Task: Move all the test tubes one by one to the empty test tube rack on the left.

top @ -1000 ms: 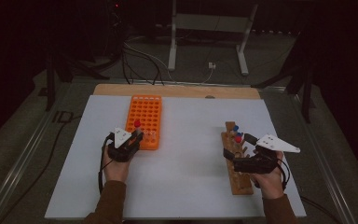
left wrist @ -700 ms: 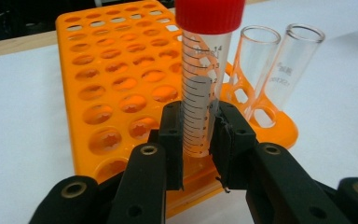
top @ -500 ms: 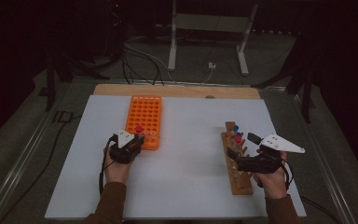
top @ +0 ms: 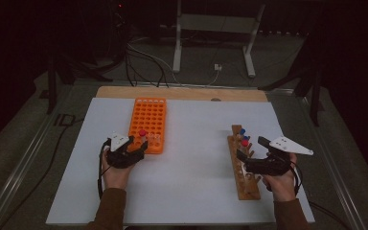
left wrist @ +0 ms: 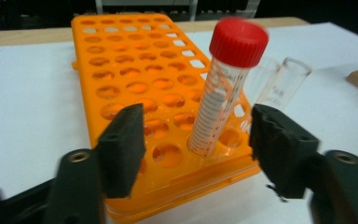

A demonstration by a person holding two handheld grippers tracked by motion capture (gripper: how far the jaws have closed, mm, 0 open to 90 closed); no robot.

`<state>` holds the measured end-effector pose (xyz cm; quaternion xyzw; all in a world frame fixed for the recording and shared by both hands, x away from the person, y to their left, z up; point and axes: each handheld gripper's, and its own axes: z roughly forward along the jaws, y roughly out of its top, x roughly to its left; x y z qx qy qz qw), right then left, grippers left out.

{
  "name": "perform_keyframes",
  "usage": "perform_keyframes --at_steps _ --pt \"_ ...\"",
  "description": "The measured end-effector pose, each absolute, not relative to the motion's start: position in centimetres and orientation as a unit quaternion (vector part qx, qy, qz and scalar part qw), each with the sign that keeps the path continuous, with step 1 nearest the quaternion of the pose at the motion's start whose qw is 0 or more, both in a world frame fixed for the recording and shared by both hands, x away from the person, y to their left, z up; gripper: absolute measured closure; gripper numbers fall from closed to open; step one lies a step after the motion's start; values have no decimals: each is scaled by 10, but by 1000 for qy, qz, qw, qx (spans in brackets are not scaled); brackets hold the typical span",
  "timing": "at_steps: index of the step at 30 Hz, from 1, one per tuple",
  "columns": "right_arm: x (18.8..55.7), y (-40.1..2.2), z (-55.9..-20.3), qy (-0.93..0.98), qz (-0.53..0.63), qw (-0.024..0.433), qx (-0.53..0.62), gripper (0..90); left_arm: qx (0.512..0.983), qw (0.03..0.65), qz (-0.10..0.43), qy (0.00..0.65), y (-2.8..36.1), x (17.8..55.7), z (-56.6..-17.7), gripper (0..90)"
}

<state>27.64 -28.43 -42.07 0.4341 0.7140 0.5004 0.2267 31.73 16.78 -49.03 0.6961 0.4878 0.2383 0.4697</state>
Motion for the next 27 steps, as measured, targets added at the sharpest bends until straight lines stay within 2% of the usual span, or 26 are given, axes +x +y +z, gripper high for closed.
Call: perform_keyframes --at_steps 4,11,17,22,27 --pt "279 -284 -428 722 475 240 442 10 692 474 237 491 167 315 -483 163" --pt "284 -284 -438 733 447 244 451 82 684 478 233 500 165 312 -475 75" --pt "287 -283 -446 742 428 249 453 253 675 491 230 500 164 311 -470 62" --pt "290 -279 -450 751 408 259 449 497 674 497 228 496 161 311 -468 45" --pt "296 -276 -453 750 403 254 458 617 677 501 226 490 161 310 -468 18"
